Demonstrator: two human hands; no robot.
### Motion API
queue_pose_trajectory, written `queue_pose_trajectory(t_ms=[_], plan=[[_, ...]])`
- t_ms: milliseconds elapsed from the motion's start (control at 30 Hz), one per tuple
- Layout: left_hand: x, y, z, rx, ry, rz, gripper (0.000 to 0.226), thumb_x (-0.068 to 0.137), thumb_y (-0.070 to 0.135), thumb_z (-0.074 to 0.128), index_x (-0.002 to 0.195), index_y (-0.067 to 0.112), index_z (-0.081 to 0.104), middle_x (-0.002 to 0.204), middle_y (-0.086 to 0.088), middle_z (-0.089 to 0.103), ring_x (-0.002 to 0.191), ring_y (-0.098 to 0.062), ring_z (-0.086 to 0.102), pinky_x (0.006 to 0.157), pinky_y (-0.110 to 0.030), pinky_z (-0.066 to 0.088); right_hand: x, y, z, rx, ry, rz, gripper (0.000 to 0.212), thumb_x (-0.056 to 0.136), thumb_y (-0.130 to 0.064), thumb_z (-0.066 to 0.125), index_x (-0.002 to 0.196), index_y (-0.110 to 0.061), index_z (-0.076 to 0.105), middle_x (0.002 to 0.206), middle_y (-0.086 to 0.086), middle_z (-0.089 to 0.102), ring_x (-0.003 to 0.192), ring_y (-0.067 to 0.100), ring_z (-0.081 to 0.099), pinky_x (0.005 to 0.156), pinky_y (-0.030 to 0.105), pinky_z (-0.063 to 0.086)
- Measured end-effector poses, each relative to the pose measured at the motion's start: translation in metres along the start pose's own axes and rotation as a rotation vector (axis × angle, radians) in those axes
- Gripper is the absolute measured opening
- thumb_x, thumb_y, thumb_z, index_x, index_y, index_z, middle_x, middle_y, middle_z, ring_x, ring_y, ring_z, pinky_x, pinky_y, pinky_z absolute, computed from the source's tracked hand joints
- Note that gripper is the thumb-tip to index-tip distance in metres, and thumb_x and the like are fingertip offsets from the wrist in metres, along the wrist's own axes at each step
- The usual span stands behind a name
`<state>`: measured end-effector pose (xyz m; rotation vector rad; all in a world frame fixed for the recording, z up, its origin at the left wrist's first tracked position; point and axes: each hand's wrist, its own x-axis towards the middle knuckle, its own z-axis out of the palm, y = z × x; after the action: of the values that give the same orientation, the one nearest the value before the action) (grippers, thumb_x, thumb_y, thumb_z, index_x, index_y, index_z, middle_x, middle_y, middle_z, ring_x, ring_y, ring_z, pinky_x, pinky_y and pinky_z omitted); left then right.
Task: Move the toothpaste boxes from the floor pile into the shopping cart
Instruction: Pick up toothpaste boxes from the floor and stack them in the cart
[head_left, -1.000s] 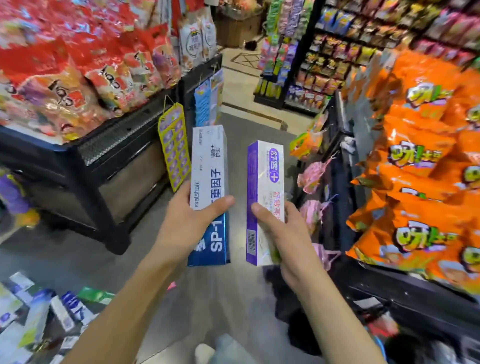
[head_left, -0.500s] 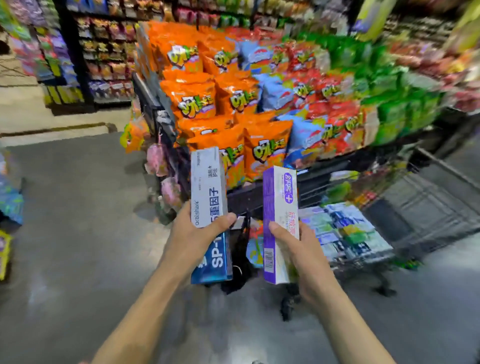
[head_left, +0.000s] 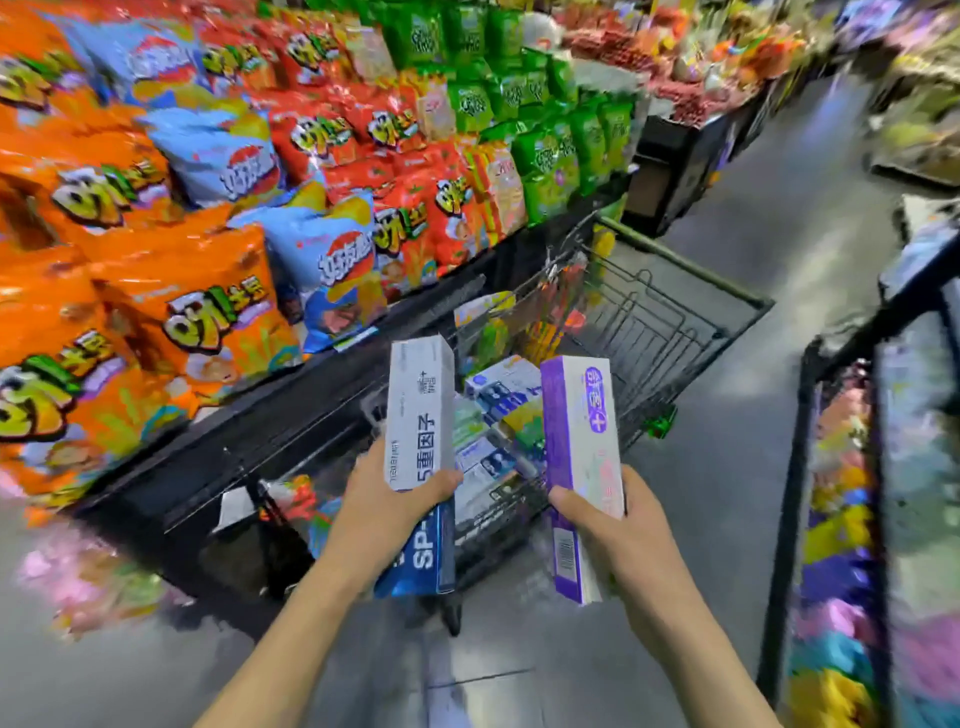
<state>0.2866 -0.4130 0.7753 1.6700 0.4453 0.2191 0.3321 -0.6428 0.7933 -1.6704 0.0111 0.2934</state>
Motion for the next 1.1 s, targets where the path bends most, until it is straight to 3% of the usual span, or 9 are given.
queue_pose_trajectory(t_ms=[100, 167, 333, 467, 567, 667, 800, 967, 1100], plan=[[0.031, -0.007, 0.042, 0.071, -0.061, -0.025, 0.036, 0.07, 0.029, 0.087, 0.098, 0.03, 0.065, 0.094, 0.01, 0.075, 0.079, -0.003, 0.068, 0.079, -0.04, 0.055, 0.029, 0.007, -0.036, 0.0, 0.032, 0.026, 0.053, 0.062, -0.037, 0.079, 0.11, -0.021, 0.062, 0.101, -0.007, 0.075, 0.086, 0.008, 0.07, 0.071, 0.024, 0.053], [0.052, -0.012, 0.06, 0.119, -0.078, -0.046, 0.044, 0.064, 0.039, 0.084, 0.102, 0.031, 0.065, 0.095, 0.015, 0.074, 0.081, 0.0, 0.067, 0.078, -0.033, 0.055, 0.051, 0.014, -0.051, -0.005, 0.037, 0.046, 0.052, 0.063, -0.037, 0.078, 0.11, -0.02, 0.062, 0.101, -0.006, 0.074, 0.083, 0.005, 0.069, 0.066, 0.017, 0.051], [0.112, -0.044, 0.089, 0.33, -0.101, -0.049, 0.047, 0.074, 0.031, 0.088, 0.111, 0.03, 0.059, 0.098, 0.02, 0.068, 0.084, 0.007, 0.063, 0.067, -0.016, 0.045, 0.112, 0.03, -0.071, -0.001, 0.023, 0.112, 0.048, 0.066, -0.035, 0.076, 0.11, -0.022, 0.063, 0.1, -0.009, 0.075, 0.085, 0.005, 0.07, 0.07, 0.02, 0.051], [0.163, -0.072, 0.111, 0.412, -0.178, -0.068, 0.051, 0.08, 0.023, 0.084, 0.111, 0.039, 0.047, 0.097, 0.029, 0.056, 0.077, 0.011, 0.057, 0.064, 0.001, 0.037, 0.167, 0.042, -0.077, -0.005, 0.028, 0.145, 0.048, 0.065, -0.034, 0.076, 0.111, -0.024, 0.062, 0.099, -0.012, 0.075, 0.082, 0.002, 0.069, 0.064, 0.013, 0.051], [0.202, -0.101, 0.13, 0.46, -0.236, -0.081, 0.05, 0.082, 0.015, 0.082, 0.105, 0.04, 0.045, 0.092, 0.031, 0.051, 0.074, 0.027, 0.052, 0.063, -0.002, 0.039, 0.219, 0.054, -0.08, -0.045, -0.004, 0.166, 0.056, 0.06, -0.04, 0.081, 0.11, -0.023, 0.062, 0.096, -0.013, 0.075, 0.082, 0.003, 0.07, 0.064, 0.014, 0.051], [0.236, -0.133, 0.145, 0.528, -0.277, -0.055, 0.037, 0.072, 0.035, 0.076, 0.104, 0.036, 0.059, 0.092, 0.017, 0.051, 0.084, 0.006, 0.05, 0.069, -0.017, 0.038, 0.267, 0.07, -0.082, -0.086, -0.016, 0.172, 0.058, 0.058, -0.044, 0.079, 0.109, -0.023, 0.063, 0.1, -0.01, 0.075, 0.085, 0.006, 0.07, 0.069, 0.019, 0.052], [0.266, -0.191, 0.159, 0.647, -0.351, -0.047, 0.051, 0.069, 0.034, 0.076, 0.116, 0.02, 0.065, 0.091, 0.02, 0.048, 0.087, -0.005, 0.044, 0.072, -0.019, 0.035, 0.323, 0.091, -0.083, -0.097, -0.068, 0.15, 0.048, 0.07, -0.031, 0.074, 0.116, -0.022, 0.063, 0.107, -0.007, 0.075, 0.09, 0.01, 0.071, 0.072, 0.026, 0.052], [0.276, -0.258, 0.176, 0.773, -0.539, -0.102, 0.081, 0.07, 0.05, 0.066, 0.141, 0.013, 0.053, 0.124, -0.003, 0.057, 0.114, -0.016, 0.046, 0.099, -0.028, 0.034, 0.377, 0.12, -0.075, -0.053, -0.158, 0.16, 0.044, 0.071, -0.026, 0.07, 0.112, -0.014, 0.062, 0.071, -0.014, 0.066, 0.052, -0.002, 0.054, 0.047, 0.007, 0.038], [0.272, -0.304, 0.182, 0.907, -0.641, -0.23, 0.089, 0.073, 0.055, 0.067, 0.15, 0.02, 0.042, 0.142, -0.008, 0.05, 0.131, -0.03, 0.043, 0.112, -0.038, 0.032, 0.404, 0.136, -0.062, -0.089, -0.266, 0.216, 0.037, 0.07, -0.028, 0.073, 0.105, -0.018, 0.065, 0.073, -0.004, 0.067, 0.052, 0.0, 0.054, 0.047, 0.011, 0.039]])
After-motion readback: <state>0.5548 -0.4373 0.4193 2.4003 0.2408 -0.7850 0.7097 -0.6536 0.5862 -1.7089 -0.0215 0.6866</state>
